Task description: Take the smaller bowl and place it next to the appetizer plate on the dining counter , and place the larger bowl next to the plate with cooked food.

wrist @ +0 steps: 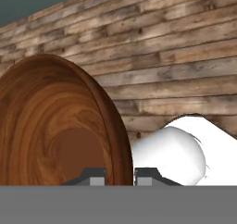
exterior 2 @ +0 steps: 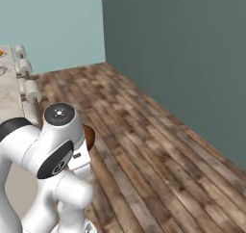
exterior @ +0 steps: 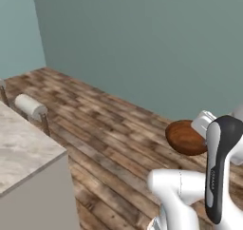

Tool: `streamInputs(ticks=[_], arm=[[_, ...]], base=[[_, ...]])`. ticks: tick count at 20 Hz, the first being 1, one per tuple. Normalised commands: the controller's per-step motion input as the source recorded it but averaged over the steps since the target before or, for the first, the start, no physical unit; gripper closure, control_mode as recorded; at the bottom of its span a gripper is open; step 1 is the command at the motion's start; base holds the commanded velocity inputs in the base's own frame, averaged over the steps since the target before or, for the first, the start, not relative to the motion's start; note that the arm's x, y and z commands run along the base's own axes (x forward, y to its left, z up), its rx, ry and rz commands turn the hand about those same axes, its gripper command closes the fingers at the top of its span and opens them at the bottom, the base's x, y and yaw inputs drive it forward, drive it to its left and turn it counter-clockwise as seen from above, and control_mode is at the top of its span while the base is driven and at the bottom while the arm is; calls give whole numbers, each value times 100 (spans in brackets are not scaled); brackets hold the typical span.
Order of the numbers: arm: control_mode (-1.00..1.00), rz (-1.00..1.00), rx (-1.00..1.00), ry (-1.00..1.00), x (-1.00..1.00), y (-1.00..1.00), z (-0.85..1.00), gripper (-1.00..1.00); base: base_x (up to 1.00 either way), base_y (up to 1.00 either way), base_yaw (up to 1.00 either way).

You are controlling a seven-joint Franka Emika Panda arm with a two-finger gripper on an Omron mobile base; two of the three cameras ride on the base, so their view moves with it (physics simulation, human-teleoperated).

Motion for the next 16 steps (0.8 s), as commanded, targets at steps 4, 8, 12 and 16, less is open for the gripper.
streamInputs(ticks=[4,8,12,16], arm=[[100,0,0,0,0,0,0,100],[100,0,0,0,0,0,0,100],[100,0,0,0,0,0,0,100],[100,0,0,0,0,0,0,100]], base=[[100,-25,42],[100,-43,38],[100,-37,41],[100,-37,45]])
